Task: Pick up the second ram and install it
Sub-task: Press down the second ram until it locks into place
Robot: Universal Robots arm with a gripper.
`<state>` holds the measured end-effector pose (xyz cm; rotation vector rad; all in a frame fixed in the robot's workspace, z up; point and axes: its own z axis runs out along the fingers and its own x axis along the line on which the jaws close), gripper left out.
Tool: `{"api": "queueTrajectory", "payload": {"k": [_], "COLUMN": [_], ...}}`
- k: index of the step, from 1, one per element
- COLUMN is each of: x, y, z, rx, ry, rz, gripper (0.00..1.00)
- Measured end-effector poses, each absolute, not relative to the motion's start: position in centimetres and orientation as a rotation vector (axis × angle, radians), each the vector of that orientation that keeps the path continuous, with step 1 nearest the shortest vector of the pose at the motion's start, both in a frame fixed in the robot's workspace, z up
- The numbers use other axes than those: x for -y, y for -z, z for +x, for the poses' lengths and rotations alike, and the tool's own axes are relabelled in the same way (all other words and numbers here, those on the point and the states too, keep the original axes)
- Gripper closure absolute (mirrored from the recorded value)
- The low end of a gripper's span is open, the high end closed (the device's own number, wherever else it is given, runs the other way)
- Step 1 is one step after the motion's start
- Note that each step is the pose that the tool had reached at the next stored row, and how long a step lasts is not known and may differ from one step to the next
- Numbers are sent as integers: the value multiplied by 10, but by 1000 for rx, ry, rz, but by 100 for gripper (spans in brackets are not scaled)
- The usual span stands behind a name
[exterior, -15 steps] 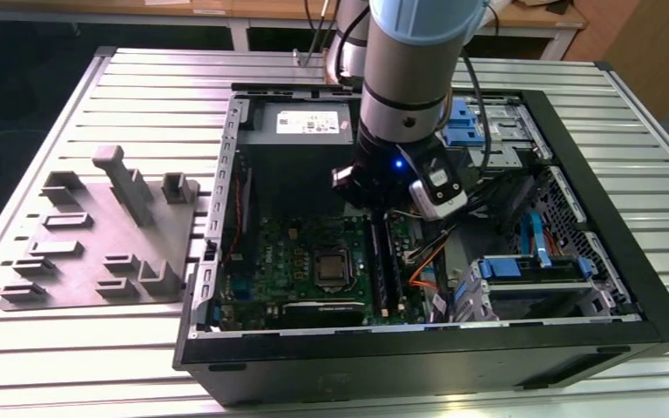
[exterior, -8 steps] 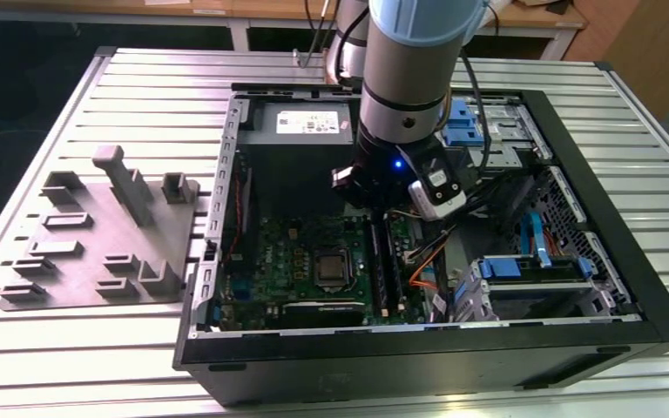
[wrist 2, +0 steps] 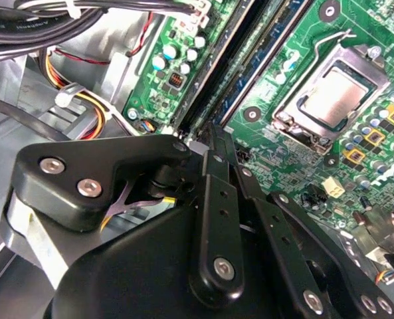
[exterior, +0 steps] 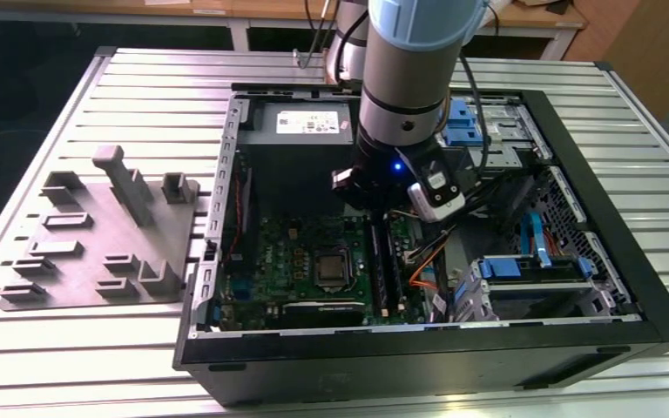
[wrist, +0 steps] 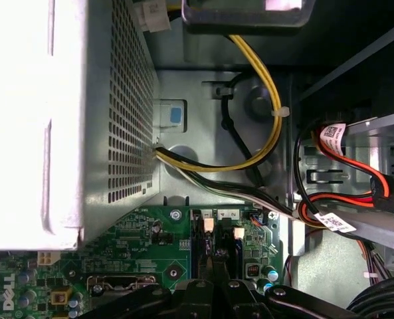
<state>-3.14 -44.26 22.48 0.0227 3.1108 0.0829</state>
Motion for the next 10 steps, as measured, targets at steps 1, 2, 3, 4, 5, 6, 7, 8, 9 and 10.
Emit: {"api": "queueTrajectory", "payload": {"k": [1,2,3,4,5,6,7,8,9,10], "x": [443,443,443,443,443,443,443,443,443,443], "y": [-224,-223,-223,-223,-223,-223,-223,-222,-221,-221], "z": [-31,-31,-31,-31,-31,-31,-31,-31,-31,-31], "rx": [-3111,-3111,-3111,-3111,-3111,-3111,-3111,-3111,-3111,-3111], "ry": [-83,-83,-83,-83,-83,-83,-84,-84,-84,-83], "rz": [23,23,23,23,23,23,23,23,23,23], "gripper": [90,90,90,90,90,90,90,90,90,90]}}
